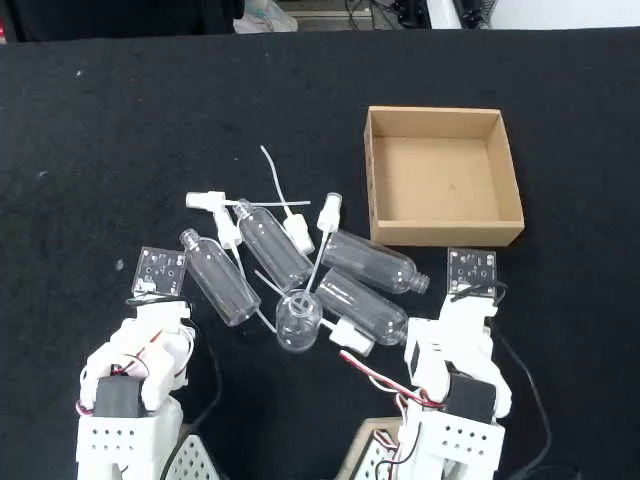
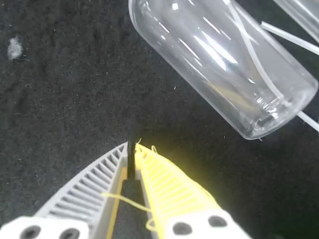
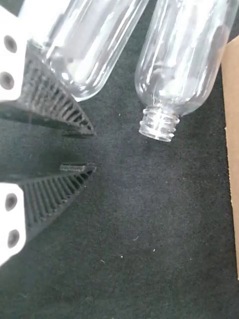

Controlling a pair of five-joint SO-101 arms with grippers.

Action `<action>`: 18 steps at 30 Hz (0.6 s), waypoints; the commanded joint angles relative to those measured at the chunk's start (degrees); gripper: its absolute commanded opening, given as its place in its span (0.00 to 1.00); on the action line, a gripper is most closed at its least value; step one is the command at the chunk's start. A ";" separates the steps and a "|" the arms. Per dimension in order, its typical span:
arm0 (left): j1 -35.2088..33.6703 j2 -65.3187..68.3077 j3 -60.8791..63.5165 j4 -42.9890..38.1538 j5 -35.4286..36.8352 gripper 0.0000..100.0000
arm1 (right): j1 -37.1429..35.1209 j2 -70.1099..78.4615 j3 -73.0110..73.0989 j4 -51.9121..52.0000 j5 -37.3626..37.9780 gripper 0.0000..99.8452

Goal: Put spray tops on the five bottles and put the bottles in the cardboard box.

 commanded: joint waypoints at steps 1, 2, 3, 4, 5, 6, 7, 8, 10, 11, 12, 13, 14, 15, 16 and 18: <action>-0.40 -0.44 1.27 0.44 -0.44 0.03 | 0.44 -4.79 -0.04 0.62 0.09 0.07; -0.40 -0.44 1.27 0.44 -0.44 0.03 | 0.44 -4.79 -0.04 0.62 0.00 0.07; -0.40 -0.44 1.27 0.44 -0.44 0.03 | 0.35 -4.79 -0.04 0.62 -0.18 0.07; -0.40 -0.44 1.27 0.44 -0.44 0.03 | 0.26 -4.79 -0.04 0.62 -0.18 0.07; -0.40 -0.44 1.27 0.44 -0.44 0.03 | 0.26 -4.79 -0.04 0.62 -0.26 0.07; -0.40 -0.44 1.27 0.44 -0.44 0.03 | 0.26 -4.79 -0.04 0.62 -0.26 0.07; -0.40 -0.44 1.27 0.44 -0.44 0.03 | 0.26 -4.79 -0.04 0.62 -0.26 0.07; -0.40 -0.44 1.27 0.44 -0.44 0.03 | 0.26 -4.79 -0.04 0.62 -0.26 0.07; -0.40 -0.44 1.27 0.44 -0.44 0.03 | 0.26 -4.79 -0.04 0.62 -0.09 0.07; -0.40 -0.44 1.27 0.44 -0.44 0.03 | 0.26 -4.79 -0.04 0.62 -0.09 0.07; -0.40 -0.44 1.27 0.44 -0.44 0.03 | 0.26 -4.79 -0.04 0.62 0.00 0.07; -0.40 -0.44 1.27 0.44 -0.44 0.03 | 0.26 -4.79 -0.04 0.62 0.00 0.07; -0.40 -0.44 1.27 0.44 -0.44 0.03 | 0.26 -4.79 -0.04 0.62 0.00 0.07; -0.40 -0.44 1.27 0.44 -0.44 0.03 | 0.26 -4.79 -0.04 0.62 0.00 0.07; -0.40 -0.44 1.27 0.44 -0.44 0.03 | 0.26 -4.79 -0.04 0.62 0.00 0.07; -0.40 -0.44 1.27 0.44 -0.44 0.03 | 0.26 -4.79 -0.04 0.62 0.09 0.07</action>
